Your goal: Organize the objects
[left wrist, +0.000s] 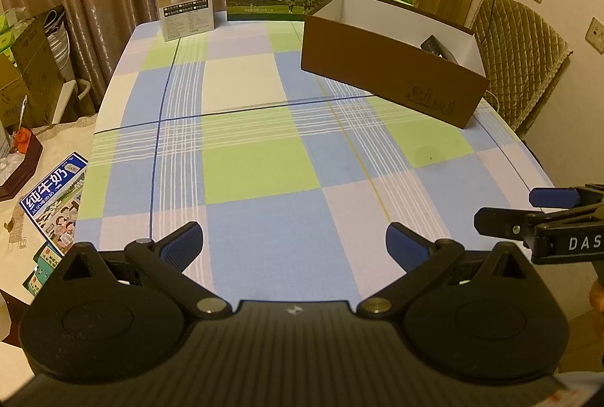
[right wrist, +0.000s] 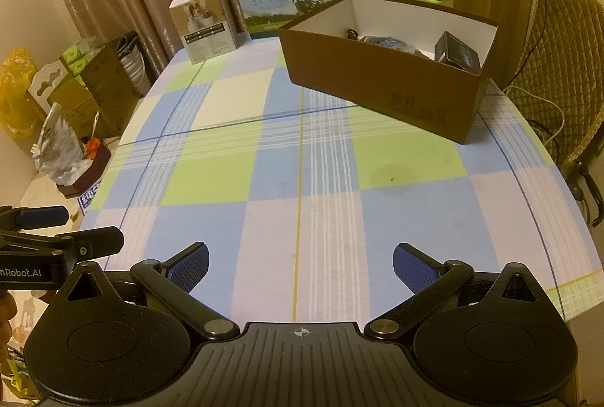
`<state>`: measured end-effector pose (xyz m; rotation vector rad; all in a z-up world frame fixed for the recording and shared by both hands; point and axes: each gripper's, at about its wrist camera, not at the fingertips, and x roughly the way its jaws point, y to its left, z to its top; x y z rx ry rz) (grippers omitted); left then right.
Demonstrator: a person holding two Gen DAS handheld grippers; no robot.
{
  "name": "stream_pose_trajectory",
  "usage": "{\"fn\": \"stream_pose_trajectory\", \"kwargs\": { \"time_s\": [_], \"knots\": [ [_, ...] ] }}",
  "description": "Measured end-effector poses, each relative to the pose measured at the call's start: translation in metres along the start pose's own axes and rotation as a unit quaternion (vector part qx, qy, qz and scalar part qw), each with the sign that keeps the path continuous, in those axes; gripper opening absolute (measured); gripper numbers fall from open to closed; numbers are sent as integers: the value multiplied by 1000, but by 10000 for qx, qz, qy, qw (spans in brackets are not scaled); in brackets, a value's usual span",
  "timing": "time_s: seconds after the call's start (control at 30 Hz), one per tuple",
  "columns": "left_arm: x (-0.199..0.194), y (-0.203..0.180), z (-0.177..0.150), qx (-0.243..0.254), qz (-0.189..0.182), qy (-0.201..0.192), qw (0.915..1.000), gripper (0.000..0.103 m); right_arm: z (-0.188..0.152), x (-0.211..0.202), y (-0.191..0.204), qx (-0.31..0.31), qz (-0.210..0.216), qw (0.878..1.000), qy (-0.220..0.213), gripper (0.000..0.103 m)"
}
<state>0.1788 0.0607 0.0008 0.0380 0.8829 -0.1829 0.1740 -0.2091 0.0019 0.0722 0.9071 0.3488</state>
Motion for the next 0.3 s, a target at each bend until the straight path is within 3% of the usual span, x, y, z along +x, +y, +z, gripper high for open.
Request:
{"fn": "stream_pose_trajectory", "kwargs": {
  "time_s": [0.3],
  "knots": [
    [4, -3, 4, 52, 24, -4, 10000, 102, 3, 2, -4, 31, -21, 10000, 30, 101]
  ]
}}
